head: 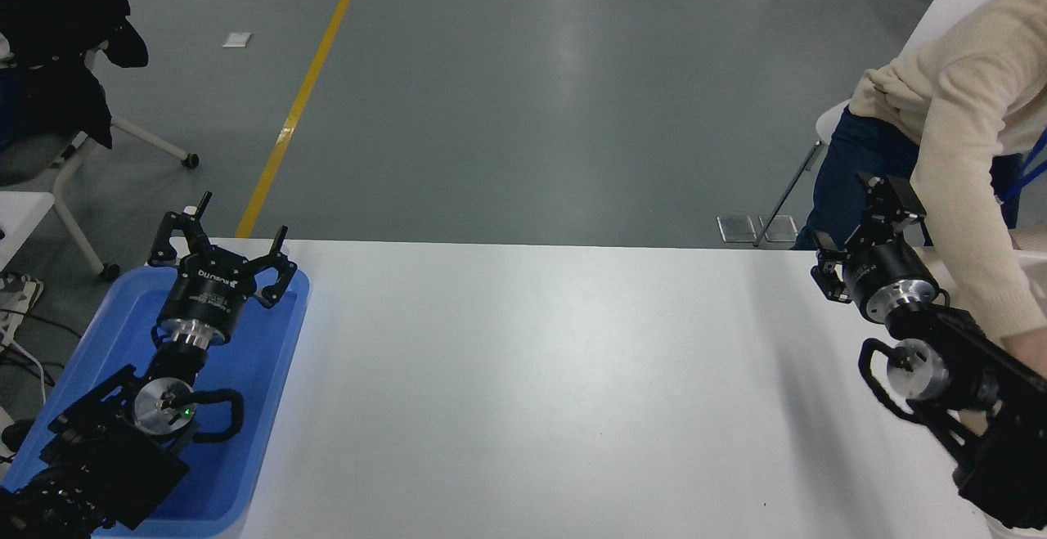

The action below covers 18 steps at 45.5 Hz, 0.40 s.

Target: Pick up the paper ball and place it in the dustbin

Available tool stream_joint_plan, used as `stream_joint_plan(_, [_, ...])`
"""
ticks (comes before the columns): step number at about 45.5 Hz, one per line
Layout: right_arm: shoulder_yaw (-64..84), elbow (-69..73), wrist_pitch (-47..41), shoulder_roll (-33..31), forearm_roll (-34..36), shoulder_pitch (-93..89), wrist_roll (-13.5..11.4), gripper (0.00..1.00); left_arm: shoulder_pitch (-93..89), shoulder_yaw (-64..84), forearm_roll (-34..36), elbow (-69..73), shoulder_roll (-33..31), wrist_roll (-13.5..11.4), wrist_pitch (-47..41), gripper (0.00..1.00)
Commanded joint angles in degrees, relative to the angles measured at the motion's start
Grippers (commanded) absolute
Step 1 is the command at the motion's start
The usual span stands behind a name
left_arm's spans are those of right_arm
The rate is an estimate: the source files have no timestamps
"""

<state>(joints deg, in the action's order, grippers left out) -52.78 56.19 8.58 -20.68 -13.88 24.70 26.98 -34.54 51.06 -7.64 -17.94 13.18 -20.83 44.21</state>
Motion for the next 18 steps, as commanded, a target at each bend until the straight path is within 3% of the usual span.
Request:
stream_joint_plan(1, [0.0, 0.2, 0.2, 4.1, 1.1, -1.1, 5.3, 1.00, 0.0, 0.0, 0.0, 0.0, 0.0, 0.0, 0.0, 1.00])
stream_joint_plan(18, [0.1, 0.8, -0.1, 4.0, 1.1, -2.4, 5.4, 1.00, 0.0, 0.0, 0.0, 0.0, 0.0, 0.0, 0.0, 1.00])
